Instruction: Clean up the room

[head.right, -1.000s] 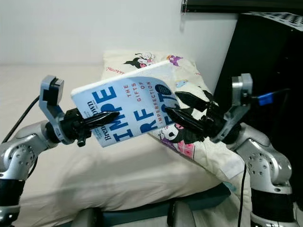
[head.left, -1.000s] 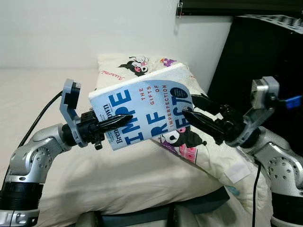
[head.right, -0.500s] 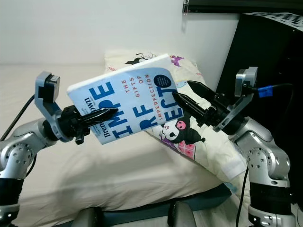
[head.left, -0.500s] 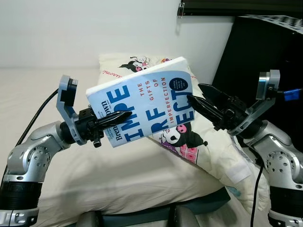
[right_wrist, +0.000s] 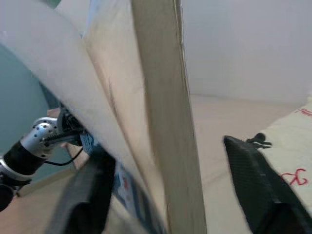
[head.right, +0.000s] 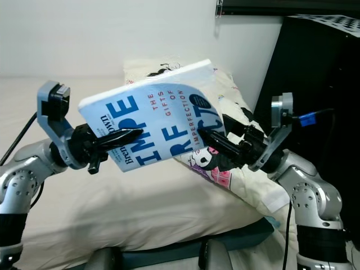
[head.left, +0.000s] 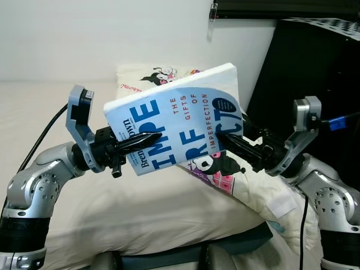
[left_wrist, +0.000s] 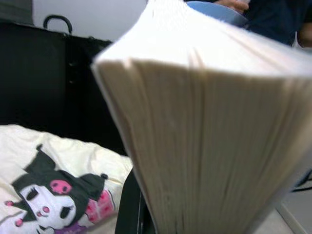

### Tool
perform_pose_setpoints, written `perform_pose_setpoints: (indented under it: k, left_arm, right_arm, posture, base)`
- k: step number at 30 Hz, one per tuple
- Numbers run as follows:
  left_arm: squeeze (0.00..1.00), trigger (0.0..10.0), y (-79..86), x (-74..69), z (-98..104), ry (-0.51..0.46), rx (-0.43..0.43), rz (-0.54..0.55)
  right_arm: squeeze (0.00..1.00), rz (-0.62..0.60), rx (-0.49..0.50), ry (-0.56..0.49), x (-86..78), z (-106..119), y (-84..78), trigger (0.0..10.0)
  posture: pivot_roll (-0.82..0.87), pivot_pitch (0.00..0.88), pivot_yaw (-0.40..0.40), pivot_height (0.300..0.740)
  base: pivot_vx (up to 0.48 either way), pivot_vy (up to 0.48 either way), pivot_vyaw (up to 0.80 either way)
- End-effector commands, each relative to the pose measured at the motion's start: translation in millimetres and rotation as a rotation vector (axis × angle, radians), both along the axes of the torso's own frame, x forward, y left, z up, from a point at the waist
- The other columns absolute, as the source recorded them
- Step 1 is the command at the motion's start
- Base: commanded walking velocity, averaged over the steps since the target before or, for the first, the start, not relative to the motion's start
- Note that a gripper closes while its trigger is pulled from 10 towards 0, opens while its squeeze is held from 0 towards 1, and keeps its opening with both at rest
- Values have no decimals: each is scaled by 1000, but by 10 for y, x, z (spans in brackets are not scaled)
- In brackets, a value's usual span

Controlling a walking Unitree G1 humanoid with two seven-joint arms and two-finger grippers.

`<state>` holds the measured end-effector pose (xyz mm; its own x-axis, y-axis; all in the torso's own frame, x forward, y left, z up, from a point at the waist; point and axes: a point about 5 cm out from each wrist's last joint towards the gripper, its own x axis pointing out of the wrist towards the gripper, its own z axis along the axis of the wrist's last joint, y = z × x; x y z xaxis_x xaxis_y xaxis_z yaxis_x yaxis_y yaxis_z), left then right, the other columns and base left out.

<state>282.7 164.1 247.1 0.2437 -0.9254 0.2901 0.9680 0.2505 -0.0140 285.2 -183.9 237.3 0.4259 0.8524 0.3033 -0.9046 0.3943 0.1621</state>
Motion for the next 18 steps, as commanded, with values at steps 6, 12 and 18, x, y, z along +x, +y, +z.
perform_pose_setpoints:
  k: [6,12,18]
  left_arm:
    - [0,0,-40,-55,-73,-18,136,-45]
    - [0,0,-36,-37,-154,-27,256,-32]
    - [0,0,42,-9,-160,-53,359,-14]
  right_arm:
    - [0,48,-25,-5,-66,25,8,0]
    - [0,63,-52,-1,-82,22,20,0]
    - [0,80,-91,21,-94,-28,37,0]
  posture:
    - [6,0,-80,535]
    - [5,0,-81,535]
    - [5,0,-84,535]
  base:
    - [0,0,0]
    - [0,0,0]
    - [0,0,0]
